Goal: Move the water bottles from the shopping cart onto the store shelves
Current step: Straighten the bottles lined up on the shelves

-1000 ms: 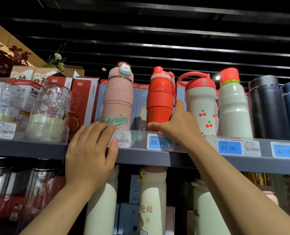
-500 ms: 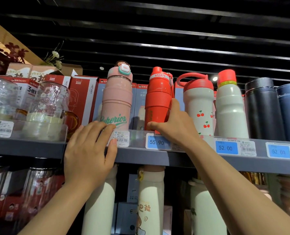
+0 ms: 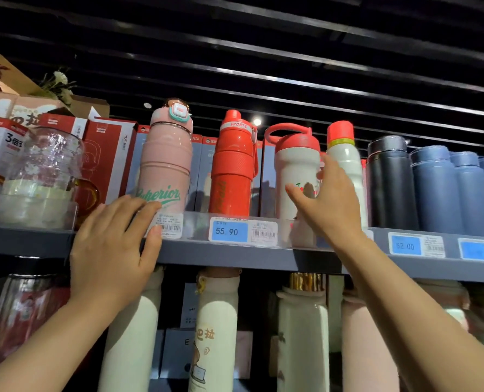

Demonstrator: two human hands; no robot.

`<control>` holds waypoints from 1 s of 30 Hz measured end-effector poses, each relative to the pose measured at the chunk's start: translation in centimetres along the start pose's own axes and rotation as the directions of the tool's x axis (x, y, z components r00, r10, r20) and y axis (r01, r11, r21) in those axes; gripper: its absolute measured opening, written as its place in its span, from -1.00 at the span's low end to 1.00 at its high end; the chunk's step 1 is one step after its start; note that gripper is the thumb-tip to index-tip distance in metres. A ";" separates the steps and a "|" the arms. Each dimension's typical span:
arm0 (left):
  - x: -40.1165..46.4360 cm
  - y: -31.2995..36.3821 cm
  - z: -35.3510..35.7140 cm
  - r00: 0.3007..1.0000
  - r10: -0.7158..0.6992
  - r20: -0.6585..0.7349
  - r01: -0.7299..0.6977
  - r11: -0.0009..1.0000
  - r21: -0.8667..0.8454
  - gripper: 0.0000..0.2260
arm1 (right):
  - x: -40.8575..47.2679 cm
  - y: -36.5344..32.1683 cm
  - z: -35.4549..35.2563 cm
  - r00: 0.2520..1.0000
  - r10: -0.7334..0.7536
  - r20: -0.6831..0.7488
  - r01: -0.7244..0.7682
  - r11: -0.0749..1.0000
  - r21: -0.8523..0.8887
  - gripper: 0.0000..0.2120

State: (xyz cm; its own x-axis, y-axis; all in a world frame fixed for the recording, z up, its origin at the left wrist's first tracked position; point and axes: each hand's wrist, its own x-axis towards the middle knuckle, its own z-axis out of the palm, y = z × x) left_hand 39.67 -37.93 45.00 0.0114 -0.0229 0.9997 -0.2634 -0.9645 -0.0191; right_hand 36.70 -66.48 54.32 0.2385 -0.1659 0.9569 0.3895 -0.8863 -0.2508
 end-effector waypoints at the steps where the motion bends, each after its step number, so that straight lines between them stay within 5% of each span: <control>1: 0.0 0.2 0.1 1.000 -0.020 -0.008 0.020 1.000 -0.005 -0.59 | 0.2 0.9 -0.3 0.997 0.045 0.066 -0.046 0.999 0.011 -0.32; 4: -0.3 0.8 0.3 0.997 -0.067 -0.037 0.066 0.998 -0.016 -0.60 | 0.7 1.8 -0.5 0.924 0.210 0.319 -0.232 0.972 0.033 -0.34; 8: -0.4 0.9 0.3 0.997 -0.060 -0.044 0.060 0.998 -0.003 -0.60 | 1.7 1.5 0.4 0.858 0.291 0.422 -0.324 0.946 0.006 -0.16; 15: -0.5 0.8 0.6 0.997 -0.062 -0.047 0.063 0.998 0.005 -0.60 | 0.4 1.5 1.5 0.909 0.346 0.233 -0.308 0.933 -0.186 -0.12; 19: -0.5 0.6 0.7 0.995 -0.050 -0.084 0.050 0.999 -0.002 -0.62 | 0.5 1.7 1.8 0.916 0.316 0.248 -0.280 0.945 -0.170 -0.01; 24: -0.5 1.0 0.6 0.995 -0.056 -0.087 0.055 0.998 -0.010 -0.62 | 1.2 1.9 1.4 0.879 0.314 0.358 -0.308 0.948 -0.074 -0.22; 30: -0.5 1.0 0.7 0.994 -0.069 -0.081 0.069 0.998 -0.002 -0.62 | 0.9 2.1 2.3 0.901 0.343 0.266 -0.311 0.937 -0.157 -0.04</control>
State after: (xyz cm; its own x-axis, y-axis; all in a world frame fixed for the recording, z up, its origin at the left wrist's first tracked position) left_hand 40.05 -39.05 44.46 -0.0486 0.0655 0.9967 -0.2642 -0.9631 0.0504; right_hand 39.78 -67.47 54.36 0.5849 -0.3387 0.7370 0.1512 -0.8472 -0.5093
